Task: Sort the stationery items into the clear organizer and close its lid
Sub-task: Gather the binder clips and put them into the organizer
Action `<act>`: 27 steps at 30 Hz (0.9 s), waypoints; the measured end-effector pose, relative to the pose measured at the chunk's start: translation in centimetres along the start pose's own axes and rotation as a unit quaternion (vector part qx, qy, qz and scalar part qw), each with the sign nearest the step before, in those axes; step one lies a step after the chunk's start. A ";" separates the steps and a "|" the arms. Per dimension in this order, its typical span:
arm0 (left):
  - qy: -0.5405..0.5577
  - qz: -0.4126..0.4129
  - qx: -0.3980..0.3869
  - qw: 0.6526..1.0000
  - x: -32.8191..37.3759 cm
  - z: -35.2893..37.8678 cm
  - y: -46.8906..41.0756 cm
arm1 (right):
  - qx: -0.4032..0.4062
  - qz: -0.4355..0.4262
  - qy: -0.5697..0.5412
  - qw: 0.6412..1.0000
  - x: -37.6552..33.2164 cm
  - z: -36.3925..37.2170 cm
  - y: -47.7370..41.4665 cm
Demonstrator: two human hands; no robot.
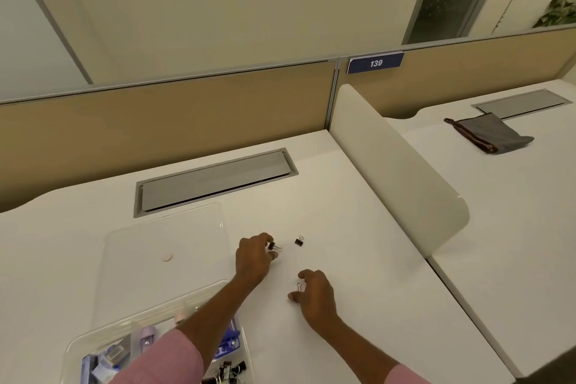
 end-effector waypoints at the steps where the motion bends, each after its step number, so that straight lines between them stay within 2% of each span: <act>1: -0.042 0.003 -0.002 0.999 0.0 0.2 -0.5 | -0.006 -0.006 0.018 1.000 0.0 0.2 0.0; 4: -0.138 0.022 -0.017 0.990 0.2 0.8 -1.9 | -0.017 -0.021 0.057 0.998 0.1 0.4 0.0; 12: -0.258 0.090 -0.017 0.962 1.1 2.8 -2.9 | -0.073 -0.123 0.168 0.975 0.2 1.2 -1.2; 15: -0.273 0.093 -0.022 0.957 1.1 3.1 -3.0 | -0.045 -0.142 0.244 0.958 0.1 1.1 -1.1; 21: -0.235 0.097 -0.019 0.967 0.9 3.0 -3.0 | -0.057 -0.146 0.233 0.960 0.1 1.8 -1.2; 25: -0.199 0.103 -0.011 0.975 0.9 2.8 -2.9 | -0.020 -0.134 0.164 0.977 -0.4 0.8 -1.7; 27: -0.189 0.111 -0.007 0.976 1.2 2.7 -2.9 | 0.011 -0.120 0.084 0.989 -0.6 -0.2 -2.4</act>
Point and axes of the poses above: each hand's wrist, its own y-axis away from the middle knuckle, its own z-axis out of the palm, x = y × z, the point moved 6 cm from there along -y, towards the middle knuckle, and after that the axes turned 12 degrees about -y, right-handed, at the moved point
